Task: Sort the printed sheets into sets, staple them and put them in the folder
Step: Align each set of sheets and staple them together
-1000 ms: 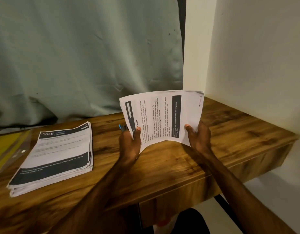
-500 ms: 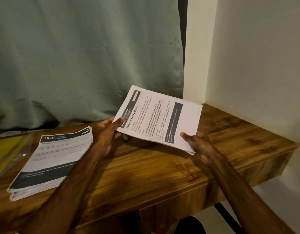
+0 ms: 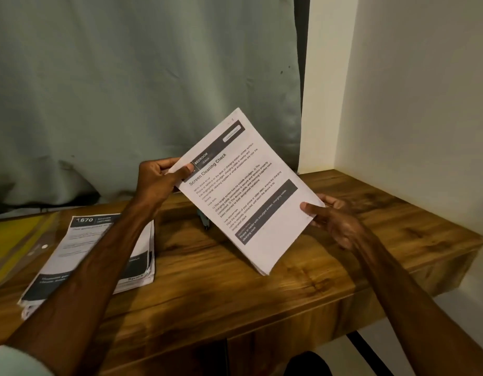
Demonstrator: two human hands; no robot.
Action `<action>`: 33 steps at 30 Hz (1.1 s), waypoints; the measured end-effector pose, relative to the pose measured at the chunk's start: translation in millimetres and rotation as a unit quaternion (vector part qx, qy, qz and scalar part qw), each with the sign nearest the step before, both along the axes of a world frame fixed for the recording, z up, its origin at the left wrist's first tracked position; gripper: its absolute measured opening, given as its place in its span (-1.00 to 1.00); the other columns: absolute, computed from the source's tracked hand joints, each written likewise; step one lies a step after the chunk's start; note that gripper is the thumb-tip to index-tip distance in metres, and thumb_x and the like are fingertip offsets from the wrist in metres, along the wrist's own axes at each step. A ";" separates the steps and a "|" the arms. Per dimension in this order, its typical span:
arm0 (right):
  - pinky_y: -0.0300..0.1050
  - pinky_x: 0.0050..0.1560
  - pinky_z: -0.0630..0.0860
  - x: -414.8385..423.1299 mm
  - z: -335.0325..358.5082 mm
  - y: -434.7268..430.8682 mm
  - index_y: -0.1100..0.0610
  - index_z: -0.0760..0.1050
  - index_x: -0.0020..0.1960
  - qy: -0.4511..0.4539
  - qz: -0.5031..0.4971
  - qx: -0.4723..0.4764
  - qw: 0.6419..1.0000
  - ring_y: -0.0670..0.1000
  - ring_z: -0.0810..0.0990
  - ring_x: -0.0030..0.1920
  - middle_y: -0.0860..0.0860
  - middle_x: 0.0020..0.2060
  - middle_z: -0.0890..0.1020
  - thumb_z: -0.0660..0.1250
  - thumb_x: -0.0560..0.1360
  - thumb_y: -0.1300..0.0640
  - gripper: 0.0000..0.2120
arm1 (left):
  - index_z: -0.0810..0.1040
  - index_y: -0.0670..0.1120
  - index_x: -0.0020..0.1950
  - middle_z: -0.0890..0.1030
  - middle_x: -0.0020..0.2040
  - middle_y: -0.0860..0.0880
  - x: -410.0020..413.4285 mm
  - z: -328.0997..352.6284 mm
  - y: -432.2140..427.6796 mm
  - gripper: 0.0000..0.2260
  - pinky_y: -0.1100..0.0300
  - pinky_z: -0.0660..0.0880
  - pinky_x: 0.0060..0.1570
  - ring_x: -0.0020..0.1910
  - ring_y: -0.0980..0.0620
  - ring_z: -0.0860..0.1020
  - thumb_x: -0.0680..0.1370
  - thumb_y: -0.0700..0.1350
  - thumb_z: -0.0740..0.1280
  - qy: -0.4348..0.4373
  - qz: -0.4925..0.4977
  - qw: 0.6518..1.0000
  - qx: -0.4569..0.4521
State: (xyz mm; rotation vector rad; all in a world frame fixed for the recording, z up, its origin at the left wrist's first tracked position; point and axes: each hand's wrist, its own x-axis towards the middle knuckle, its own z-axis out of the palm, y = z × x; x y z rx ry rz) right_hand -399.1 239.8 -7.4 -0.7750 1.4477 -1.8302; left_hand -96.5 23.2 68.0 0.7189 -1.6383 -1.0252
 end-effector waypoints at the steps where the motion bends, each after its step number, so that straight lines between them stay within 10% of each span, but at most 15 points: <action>1: -0.02 -0.11 0.69 0.8 3.8 -0.1 0.12 0.54 0.21 0.044 0.009 0.029 0.999 0.09 0.75 -0.01 0.03 0.00 0.75 0.61 0.32 0.22 -0.50 | 0.65 -0.16 0.21 0.72 0.05 -0.08 -0.4 4.9 -1.0 -0.70 0.19 0.68 -0.21 -0.13 0.03 0.74 0.51 -0.12 0.52 0.010 0.000 1.000 -0.005; 5: -0.06 -0.07 0.68 10.9 12.8 -5.9 0.11 0.57 0.20 0.176 0.101 0.121 0.972 0.03 0.75 -0.03 0.01 0.02 0.75 0.59 0.38 0.24 -0.57 | 0.65 -0.15 0.11 0.74 -0.01 -0.06 -10.9 24.7 2.6 -0.73 0.24 0.62 -0.27 -0.18 0.02 0.73 0.47 -0.09 0.56 0.072 -0.011 0.997 -0.004; 9: 0.10 0.16 0.62 31.3 16.7 -20.5 0.15 0.55 0.29 0.180 0.135 0.050 0.973 0.10 0.71 0.10 0.06 0.13 0.71 0.51 0.46 0.25 -0.59 | 0.66 -0.20 0.05 0.76 -0.09 -0.02 -32.2 33.8 18.7 -0.76 0.20 0.62 -0.21 -0.19 0.01 0.73 0.44 -0.18 0.58 0.101 -0.047 0.994 -0.017; 16: -0.06 -0.01 0.68 45.2 29.4 -33.7 0.15 0.58 0.20 0.200 0.051 -0.060 0.977 0.07 0.73 0.03 0.06 0.10 0.72 0.46 0.51 0.22 -0.73 | 0.63 -0.24 0.14 0.74 -0.02 -0.17 -50.8 28.9 52.2 -0.75 0.02 0.66 -0.18 -0.10 -0.17 0.73 0.53 -0.15 0.50 0.188 -0.136 0.970 0.078; 33: -0.25 -0.21 0.63 52.8 12.0 -26.0 0.13 0.56 0.17 0.185 -0.025 -0.073 0.980 -0.06 0.74 -0.10 -0.02 0.00 0.72 0.46 0.51 0.22 -0.76 | 0.67 0.01 0.00 0.75 -0.03 -0.02 -62.5 -18.8 69.3 -0.90 -0.04 0.68 -0.06 -0.09 -0.04 0.74 0.62 0.00 0.39 0.080 -0.053 0.995 0.000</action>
